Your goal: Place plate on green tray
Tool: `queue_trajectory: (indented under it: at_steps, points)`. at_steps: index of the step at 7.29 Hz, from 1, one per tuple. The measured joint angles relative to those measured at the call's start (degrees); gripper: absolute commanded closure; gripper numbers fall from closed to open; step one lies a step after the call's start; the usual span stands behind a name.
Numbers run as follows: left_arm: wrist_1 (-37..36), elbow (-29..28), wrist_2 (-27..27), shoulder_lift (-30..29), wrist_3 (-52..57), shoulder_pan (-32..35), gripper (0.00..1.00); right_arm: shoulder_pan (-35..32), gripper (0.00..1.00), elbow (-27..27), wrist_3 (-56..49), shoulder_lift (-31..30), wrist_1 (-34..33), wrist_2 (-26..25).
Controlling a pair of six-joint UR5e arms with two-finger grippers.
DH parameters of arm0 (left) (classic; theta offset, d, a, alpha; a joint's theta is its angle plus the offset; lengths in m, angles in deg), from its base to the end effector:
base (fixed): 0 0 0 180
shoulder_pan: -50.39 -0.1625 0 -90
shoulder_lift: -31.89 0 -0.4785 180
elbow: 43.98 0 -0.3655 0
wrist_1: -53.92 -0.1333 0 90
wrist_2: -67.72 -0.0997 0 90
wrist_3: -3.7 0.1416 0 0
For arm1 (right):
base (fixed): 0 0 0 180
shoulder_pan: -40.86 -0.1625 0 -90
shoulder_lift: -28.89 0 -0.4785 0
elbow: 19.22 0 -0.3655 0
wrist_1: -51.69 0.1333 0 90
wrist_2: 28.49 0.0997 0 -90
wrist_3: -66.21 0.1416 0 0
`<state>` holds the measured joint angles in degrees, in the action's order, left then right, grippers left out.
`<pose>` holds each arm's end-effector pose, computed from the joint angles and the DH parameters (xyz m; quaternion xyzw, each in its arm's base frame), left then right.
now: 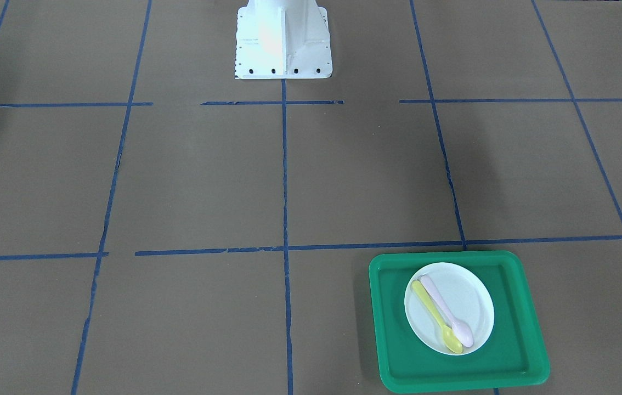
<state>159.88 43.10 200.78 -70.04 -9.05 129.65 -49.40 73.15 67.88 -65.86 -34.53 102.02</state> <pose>0.0747 -0.5904 0.6251 0.1240 0.3917 0.0634 0.9095 0.0433 -0.4277 0.7597 0.0072 -0.3463 0.0116 0.9380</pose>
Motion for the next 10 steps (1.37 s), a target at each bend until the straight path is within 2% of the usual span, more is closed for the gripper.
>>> queue_trajectory:
  at_steps: [3,5,8,10]
  points:
    - [-8.3,0.5,0.0,3.6,10.9,5.1,0.00,0.0,0.00,0.0,0.0,0.0,0.0,0.0]
    - [-11.1,0.9,0.0,6.4,18.4,8.8,0.00,0.0,0.00,0.0,0.0,0.0,0.0,0.0]
    - [-11.6,1.5,0.8,13.4,20.5,13.0,0.00,0.0,0.00,0.0,0.0,0.0,-0.1,0.0]
    - [-12.1,4.3,1.0,15.4,17.5,13.3,0.00,0.0,0.00,0.0,0.0,0.0,-0.1,0.0]
